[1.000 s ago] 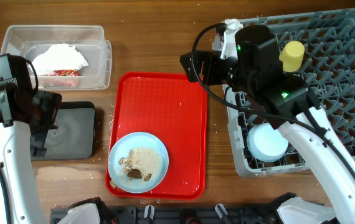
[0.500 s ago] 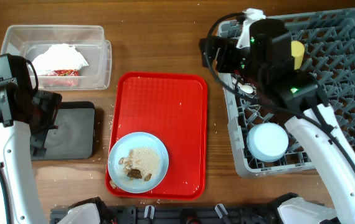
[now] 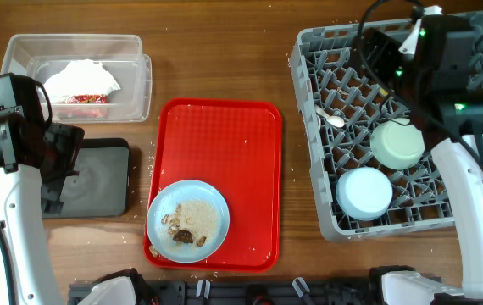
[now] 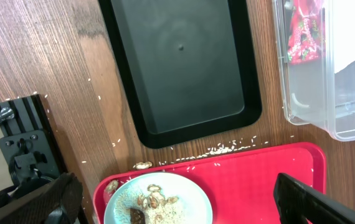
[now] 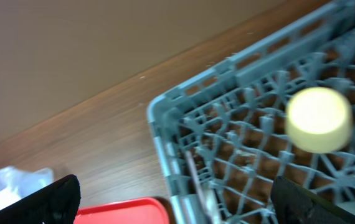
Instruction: Sort waste into correct bins and load items into the dishwasher rack
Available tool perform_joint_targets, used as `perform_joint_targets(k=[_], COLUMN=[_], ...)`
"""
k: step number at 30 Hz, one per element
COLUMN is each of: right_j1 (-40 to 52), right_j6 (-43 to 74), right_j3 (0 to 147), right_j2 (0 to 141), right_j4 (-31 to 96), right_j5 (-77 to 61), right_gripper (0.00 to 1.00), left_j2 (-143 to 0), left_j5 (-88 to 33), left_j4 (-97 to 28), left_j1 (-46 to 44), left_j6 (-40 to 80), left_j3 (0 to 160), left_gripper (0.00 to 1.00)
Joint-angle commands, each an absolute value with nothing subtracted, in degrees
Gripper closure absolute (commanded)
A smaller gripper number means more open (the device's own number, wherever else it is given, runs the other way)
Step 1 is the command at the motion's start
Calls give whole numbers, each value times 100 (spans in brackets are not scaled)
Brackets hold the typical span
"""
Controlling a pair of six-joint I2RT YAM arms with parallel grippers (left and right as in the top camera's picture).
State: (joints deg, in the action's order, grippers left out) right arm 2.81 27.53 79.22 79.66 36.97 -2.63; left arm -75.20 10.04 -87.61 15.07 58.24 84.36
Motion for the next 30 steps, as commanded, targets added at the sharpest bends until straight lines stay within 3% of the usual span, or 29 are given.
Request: perform_joint_targets(k=[1,4,12,16,20,24,30], right_j1=[156,126,126,126,126,126,126], right_j6=[2703,2705,2705,2703,2705,2705,2703], right_j3=[7950,7950,7948,7948,7948,7948,7948], right_j2=[7983,7983,8025,8027,8027,8027,8027], right_j4=[3743,3739,4034,4034,4034,4034,4034], right_j5=[760,1369,1413,1413,1413,1413,1413], right_gripper=[0,0,0,0,0,0,0], left_j2=[-7489,-7489,-7489,-7489,-7489,-7489,-7489], left_j5=[1100,1098,1096,71,-799,-1044,-788], left_j4=[-8770,-8770,-8713,-8792,-8700,-8729,-8497], left_j1=[1529,1529,1529,1525,1387,786,-808], left_j6=[5918,5918,5920,5865,5011,4554,4821], left_j3=[8418,8418,8418,8418,8418,8418,8313], left_gripper=[0,0,0,0,0,0,0])
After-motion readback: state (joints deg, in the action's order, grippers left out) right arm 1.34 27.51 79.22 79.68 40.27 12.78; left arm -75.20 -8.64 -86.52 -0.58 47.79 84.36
